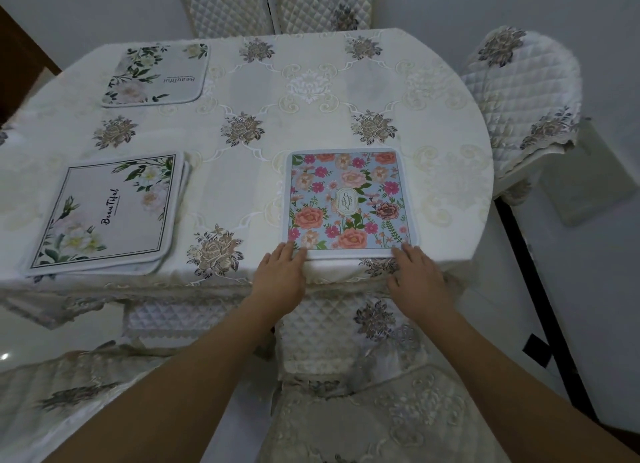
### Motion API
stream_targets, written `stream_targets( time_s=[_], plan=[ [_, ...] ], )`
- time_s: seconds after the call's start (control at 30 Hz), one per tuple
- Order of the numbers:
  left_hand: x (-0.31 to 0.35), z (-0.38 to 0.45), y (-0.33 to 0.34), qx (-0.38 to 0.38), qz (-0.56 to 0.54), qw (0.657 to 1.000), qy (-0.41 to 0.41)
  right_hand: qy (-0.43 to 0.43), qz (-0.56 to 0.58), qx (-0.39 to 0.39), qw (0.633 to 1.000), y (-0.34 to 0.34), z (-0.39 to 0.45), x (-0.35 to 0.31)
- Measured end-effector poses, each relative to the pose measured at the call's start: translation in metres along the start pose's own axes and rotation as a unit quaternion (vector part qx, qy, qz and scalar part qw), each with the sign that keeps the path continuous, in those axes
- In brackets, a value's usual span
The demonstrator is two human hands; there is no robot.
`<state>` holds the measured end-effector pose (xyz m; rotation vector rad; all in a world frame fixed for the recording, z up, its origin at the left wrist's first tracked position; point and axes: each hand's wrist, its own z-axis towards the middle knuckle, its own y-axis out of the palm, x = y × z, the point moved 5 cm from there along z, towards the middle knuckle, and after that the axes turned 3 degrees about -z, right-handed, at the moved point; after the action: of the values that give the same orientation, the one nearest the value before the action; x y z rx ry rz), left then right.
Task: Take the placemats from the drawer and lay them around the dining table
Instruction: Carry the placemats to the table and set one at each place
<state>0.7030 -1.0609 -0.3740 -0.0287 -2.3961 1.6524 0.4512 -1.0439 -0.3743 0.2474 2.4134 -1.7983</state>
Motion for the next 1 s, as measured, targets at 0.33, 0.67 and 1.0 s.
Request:
stream_targets(
  time_s=[0.33, 0.67, 1.0],
  plan=[
    [0.009, -0.022, -0.021, 0.01, 0.03, 0.998, -0.053, 0.004, 0.022, -0.055, 0.998, -0.026, -0.01, -0.011],
    [0.029, -0.047, -0.117, 0.124, 0.019, 0.99, -0.069, -0.094, 0.03, 0.064, 0.993, -0.12, -0.011, -0.078],
    [0.056, -0.077, -0.207, 0.245, 0.016, 0.969, -0.037, -0.115, 0.069, 0.141, 0.981, -0.195, -0.031, -0.123]
  ],
)
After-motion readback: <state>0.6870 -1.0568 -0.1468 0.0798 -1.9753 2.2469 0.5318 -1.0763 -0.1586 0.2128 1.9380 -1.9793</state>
